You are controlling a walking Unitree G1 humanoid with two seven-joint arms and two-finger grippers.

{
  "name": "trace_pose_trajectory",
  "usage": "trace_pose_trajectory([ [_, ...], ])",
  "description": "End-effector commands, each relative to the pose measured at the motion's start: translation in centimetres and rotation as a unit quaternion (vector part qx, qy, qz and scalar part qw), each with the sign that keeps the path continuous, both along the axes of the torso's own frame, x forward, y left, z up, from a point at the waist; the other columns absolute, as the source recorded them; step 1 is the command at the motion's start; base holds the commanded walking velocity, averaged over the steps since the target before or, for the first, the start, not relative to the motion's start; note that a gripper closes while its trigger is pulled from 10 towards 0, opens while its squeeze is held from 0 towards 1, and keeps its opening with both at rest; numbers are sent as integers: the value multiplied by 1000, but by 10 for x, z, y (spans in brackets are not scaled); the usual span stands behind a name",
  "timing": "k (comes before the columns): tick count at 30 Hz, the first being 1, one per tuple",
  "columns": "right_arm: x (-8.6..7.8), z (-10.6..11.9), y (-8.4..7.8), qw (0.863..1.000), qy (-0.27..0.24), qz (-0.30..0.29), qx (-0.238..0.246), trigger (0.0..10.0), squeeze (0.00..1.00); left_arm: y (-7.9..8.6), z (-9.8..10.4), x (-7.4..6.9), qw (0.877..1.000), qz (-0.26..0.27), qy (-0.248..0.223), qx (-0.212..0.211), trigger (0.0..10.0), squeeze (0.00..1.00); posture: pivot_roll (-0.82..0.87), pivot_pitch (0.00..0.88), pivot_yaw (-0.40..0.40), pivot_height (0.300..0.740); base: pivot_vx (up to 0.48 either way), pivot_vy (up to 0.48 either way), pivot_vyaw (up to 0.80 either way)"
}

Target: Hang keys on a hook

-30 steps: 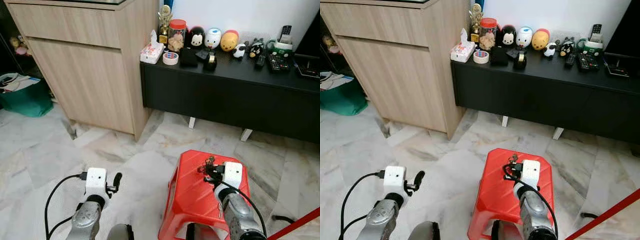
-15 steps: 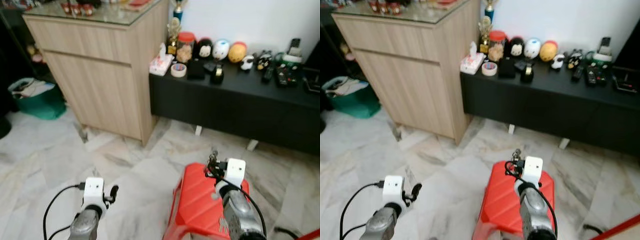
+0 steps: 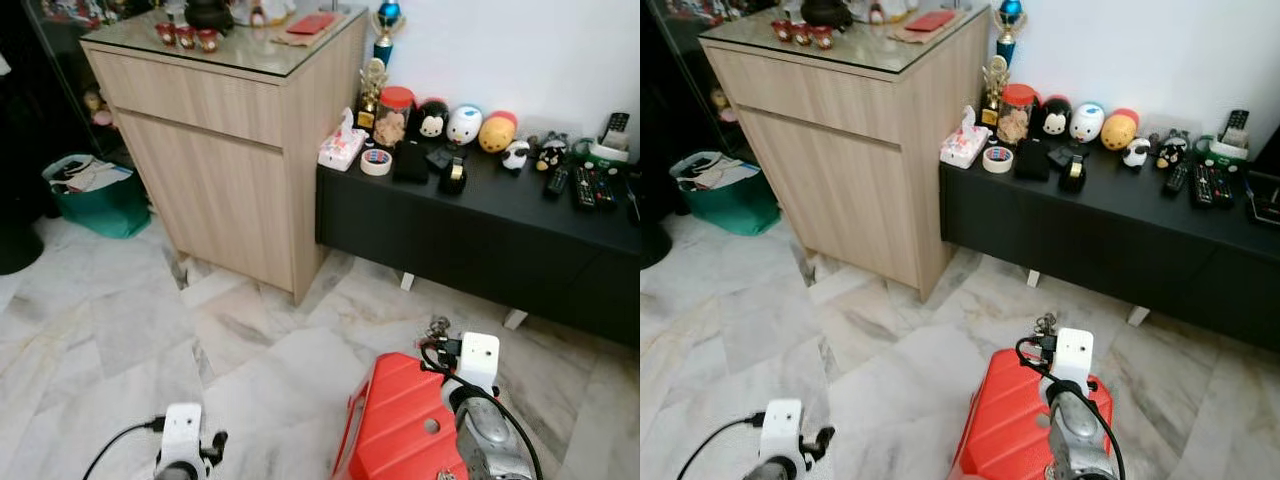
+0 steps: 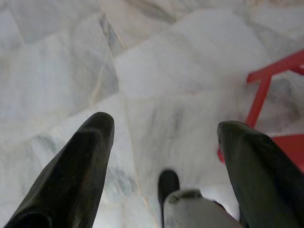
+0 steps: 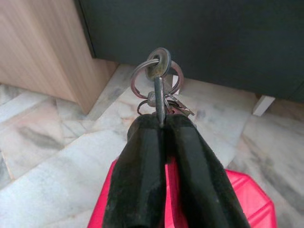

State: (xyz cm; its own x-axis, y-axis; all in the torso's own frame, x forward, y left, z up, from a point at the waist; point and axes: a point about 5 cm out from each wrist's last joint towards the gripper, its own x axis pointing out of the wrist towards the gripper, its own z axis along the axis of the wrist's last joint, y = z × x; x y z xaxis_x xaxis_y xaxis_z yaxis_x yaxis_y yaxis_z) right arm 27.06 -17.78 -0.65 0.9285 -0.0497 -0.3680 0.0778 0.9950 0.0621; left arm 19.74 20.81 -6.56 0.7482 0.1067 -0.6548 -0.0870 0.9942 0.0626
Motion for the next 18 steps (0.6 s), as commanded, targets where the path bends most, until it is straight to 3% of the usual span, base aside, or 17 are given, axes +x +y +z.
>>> trace_pose_trajectory([
  [1,-2,-2,-2,1000,3,6,-7,10000,0,-1,-4,-6,1000,2,16,3,10000,0,42,0,-77,740,0,0,0],
  [5,-3,-5,-3,1000,10,16,-8,10000,0,-9,-11,-13,999,7,39,-5,10000,0,43,0,-76,740,0,0,0],
  [12,-3,-5,-12,999,7,-51,9,10000,0,-12,-18,-25,998,3,63,-6,10000,0,14,0,-46,740,0,0,0],
  [18,-3,-7,-17,998,13,-53,-2,10000,0,-12,-21,-31,997,-1,73,-5,10000,0,4,0,-41,740,-255,0,0],
])
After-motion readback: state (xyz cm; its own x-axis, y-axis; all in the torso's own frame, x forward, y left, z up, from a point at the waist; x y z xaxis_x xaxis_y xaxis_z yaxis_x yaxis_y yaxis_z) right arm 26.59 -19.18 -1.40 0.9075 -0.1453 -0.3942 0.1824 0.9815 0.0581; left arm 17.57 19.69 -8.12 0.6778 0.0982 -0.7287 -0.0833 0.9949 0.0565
